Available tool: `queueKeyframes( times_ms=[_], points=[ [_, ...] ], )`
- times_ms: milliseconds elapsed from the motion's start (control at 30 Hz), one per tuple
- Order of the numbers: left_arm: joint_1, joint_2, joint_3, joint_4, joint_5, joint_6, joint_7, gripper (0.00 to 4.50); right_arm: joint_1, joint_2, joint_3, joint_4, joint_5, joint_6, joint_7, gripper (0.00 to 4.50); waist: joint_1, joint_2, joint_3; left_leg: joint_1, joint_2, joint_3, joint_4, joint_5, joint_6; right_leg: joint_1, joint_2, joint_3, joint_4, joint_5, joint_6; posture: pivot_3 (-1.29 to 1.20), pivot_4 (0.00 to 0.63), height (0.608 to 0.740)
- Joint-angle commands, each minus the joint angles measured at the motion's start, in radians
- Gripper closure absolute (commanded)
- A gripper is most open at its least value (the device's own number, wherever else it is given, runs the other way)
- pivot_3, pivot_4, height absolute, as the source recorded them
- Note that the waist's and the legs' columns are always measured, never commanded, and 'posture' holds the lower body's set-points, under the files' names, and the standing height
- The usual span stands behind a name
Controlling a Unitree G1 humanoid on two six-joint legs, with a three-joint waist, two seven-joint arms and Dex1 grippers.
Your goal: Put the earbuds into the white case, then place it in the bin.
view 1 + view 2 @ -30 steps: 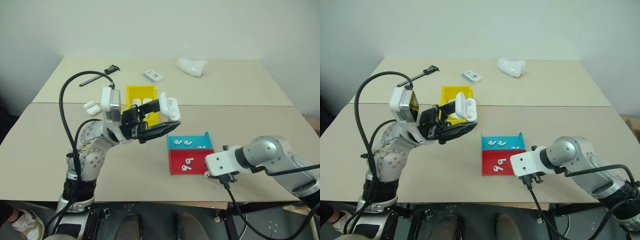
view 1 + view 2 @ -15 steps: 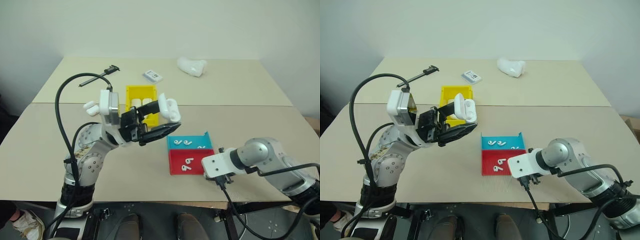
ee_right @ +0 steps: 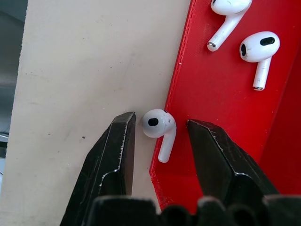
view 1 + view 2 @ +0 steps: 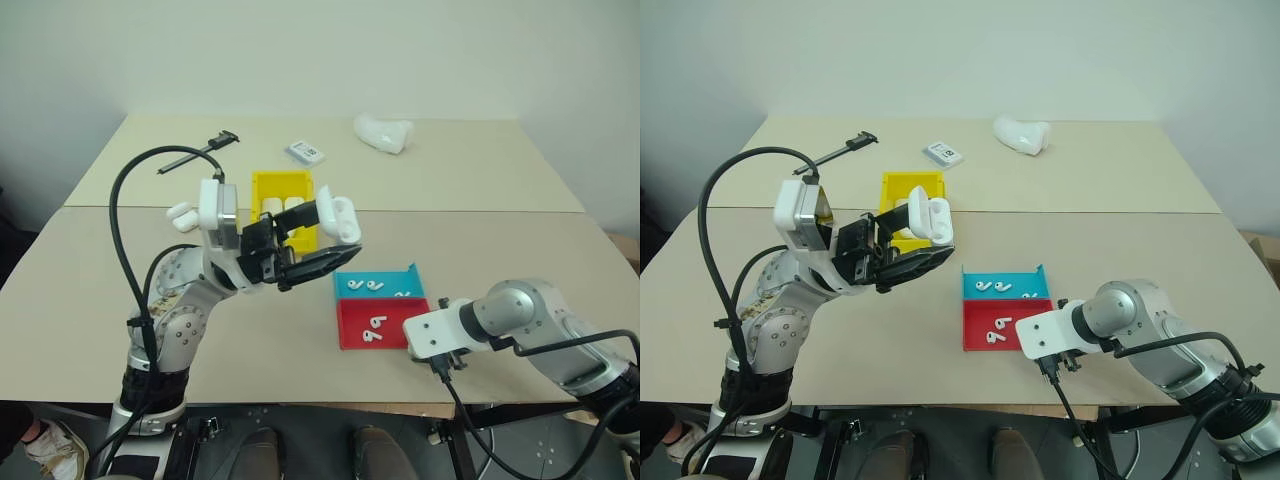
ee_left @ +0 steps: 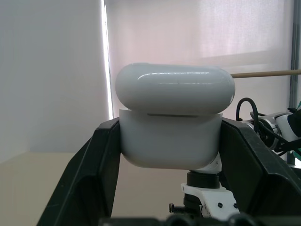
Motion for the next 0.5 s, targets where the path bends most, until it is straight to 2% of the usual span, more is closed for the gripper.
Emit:
queueKeyframes(
  times_ms=[33,133,333,500],
  points=[
    [-0.008,0.005,0.009,-0.039,-0.015,-0.015,0.002,1.70,0.013,0.006,-0.011,-0.005,-0.011,-0.016,-0.003,2.90,0.000,0.000,0.000,0.000,0.000,0.000,0.000,0.000,0.000,0.000,0.000,0.000,0.000,0.000,0.000,0.00,0.150,0.740],
    [-0.009,0.005,0.009,-0.038,-0.016,-0.016,0.002,1.70,0.016,0.008,-0.012,-0.003,-0.011,-0.020,-0.004,3.86,0.001,0.000,0.000,0.000,0.000,0.000,0.000,0.000,0.000,0.000,0.000,0.000,0.000,0.000,0.000,0.00,0.150,0.740],
    [-0.011,0.006,0.010,-0.035,-0.017,-0.015,0.003,1.70,0.025,0.009,-0.021,-0.010,-0.007,-0.017,-0.002,3.91,0.001,0.000,0.000,0.000,0.000,0.000,0.000,0.000,0.000,0.000,0.000,0.000,0.000,0.000,0.000,0.00,0.150,0.740],
    [-0.012,0.007,0.012,-0.031,-0.025,-0.010,0.000,1.70,0.037,0.008,-0.094,-0.045,0.066,0.030,0.001,3.91,0.002,0.000,0.000,0.000,0.000,0.000,0.000,0.000,0.000,0.000,0.000,0.000,0.000,0.000,0.000,0.00,0.150,0.740]
  ],
)
